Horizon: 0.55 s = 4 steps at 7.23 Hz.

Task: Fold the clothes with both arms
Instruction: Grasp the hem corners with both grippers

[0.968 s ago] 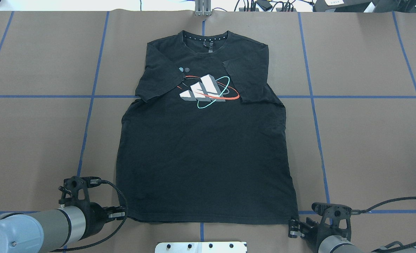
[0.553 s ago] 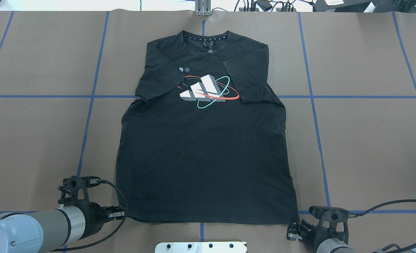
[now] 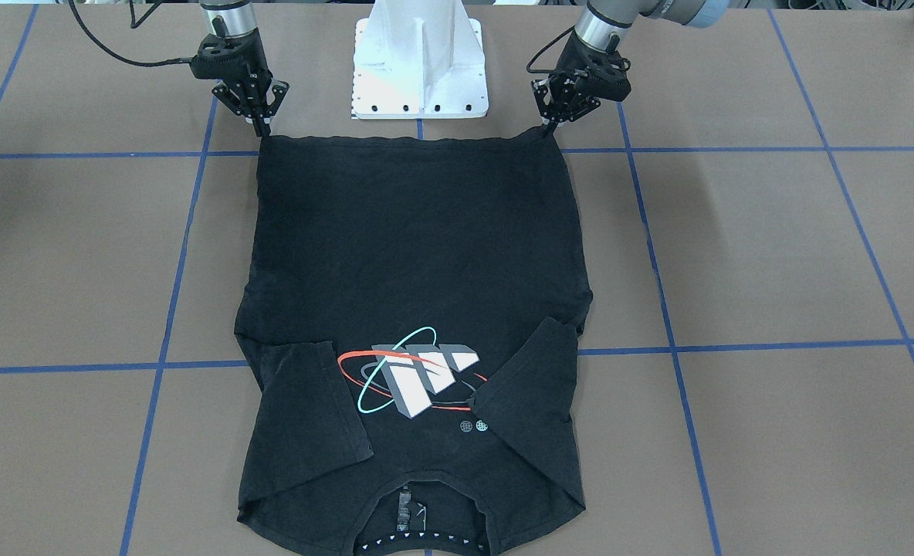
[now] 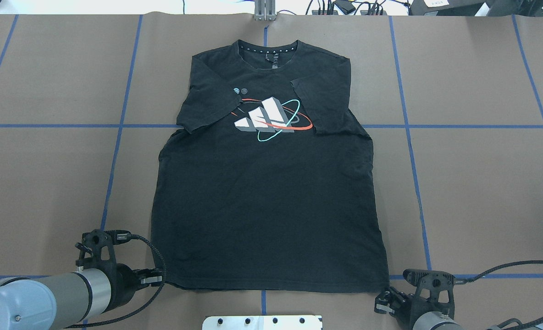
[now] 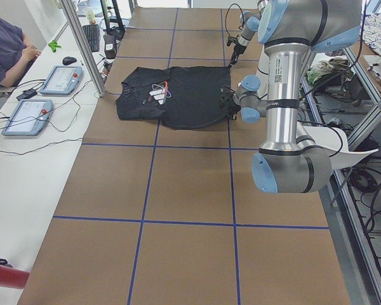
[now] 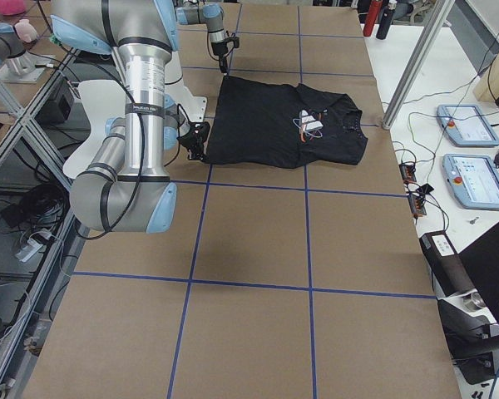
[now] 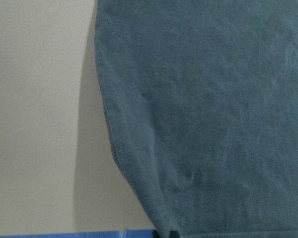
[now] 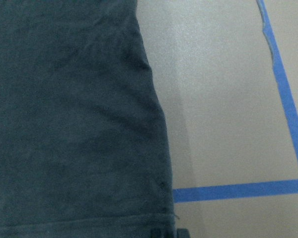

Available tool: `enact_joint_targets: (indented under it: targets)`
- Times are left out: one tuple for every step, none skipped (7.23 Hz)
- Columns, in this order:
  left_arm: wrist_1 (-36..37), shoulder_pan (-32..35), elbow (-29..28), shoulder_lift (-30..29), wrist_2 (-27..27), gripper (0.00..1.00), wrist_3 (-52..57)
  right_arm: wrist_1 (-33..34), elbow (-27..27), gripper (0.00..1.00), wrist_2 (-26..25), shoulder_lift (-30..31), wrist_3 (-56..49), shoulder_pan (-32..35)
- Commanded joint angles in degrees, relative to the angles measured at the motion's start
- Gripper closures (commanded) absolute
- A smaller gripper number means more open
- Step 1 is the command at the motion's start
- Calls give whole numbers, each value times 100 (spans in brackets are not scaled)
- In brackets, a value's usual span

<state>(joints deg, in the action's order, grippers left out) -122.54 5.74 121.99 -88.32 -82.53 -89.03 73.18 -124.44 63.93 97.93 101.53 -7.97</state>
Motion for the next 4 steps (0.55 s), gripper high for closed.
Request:
enact_joint_targets:
  targets:
    - [2,6,9,17,0,100,0,12,34,65,5,-11,-11,-29]
    - [-6,6,0,17,0,100,0,12,51,65,14,-19,-11,-37]
    - [2,6,9,17,0,100,0,12,51,66,14,-19,-11,-38]
    - [2,6,9,17,0,100,0,12,51,69,23,-28,-11,-46]
